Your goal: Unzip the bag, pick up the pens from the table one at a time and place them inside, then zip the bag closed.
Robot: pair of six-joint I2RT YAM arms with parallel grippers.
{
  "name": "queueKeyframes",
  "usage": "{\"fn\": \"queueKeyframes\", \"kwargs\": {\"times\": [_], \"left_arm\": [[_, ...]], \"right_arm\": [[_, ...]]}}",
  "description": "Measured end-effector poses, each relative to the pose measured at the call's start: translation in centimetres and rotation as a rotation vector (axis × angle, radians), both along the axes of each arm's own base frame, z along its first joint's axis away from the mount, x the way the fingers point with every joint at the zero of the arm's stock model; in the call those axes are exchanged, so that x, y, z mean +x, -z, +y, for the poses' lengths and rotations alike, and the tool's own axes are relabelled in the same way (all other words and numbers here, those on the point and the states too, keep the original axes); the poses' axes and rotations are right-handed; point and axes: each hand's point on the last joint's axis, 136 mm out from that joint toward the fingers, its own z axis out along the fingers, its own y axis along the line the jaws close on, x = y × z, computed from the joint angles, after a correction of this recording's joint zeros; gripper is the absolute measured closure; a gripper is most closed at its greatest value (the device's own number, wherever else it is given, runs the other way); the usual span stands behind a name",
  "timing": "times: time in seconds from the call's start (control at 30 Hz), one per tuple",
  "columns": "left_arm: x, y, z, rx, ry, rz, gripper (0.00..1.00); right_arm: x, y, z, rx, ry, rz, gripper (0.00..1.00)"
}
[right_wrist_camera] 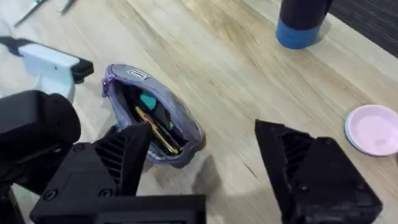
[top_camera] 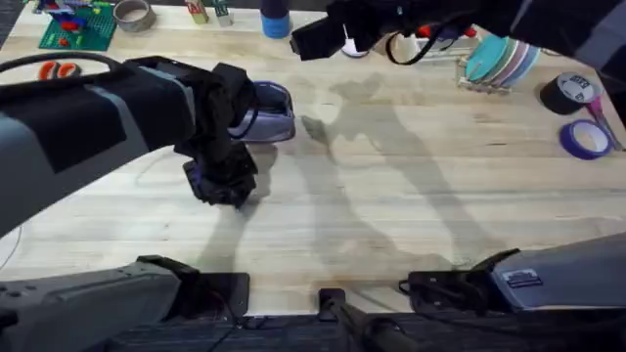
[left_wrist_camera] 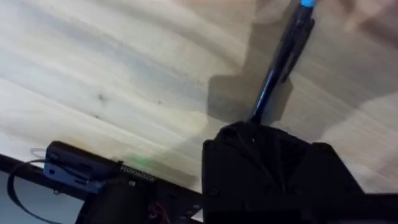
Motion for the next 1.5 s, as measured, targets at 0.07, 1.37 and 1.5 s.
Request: {"fn": "queueKeyframes", "kwargs": {"times": [0.07,1.37,1.5], "left_arm": [[-0.4,-0.2,0.1,0.001,-0.011,0.011,0.959],[11.0,-14.6,-3.2,0.23,1.447,-0.746,0.957],[11.7,-13.1,-2.8,0.251,1.548,-0.683,0.958]], "right_arm": [[0.0,0.0,0.0,0.0,0.0,0.0,0.005],[2.4,-0.3,-3.8,0.005,0.094,-0.014,0.005],[2.4,-0.3,-3.8,0.005,0.094,-0.014,0.005]]}}
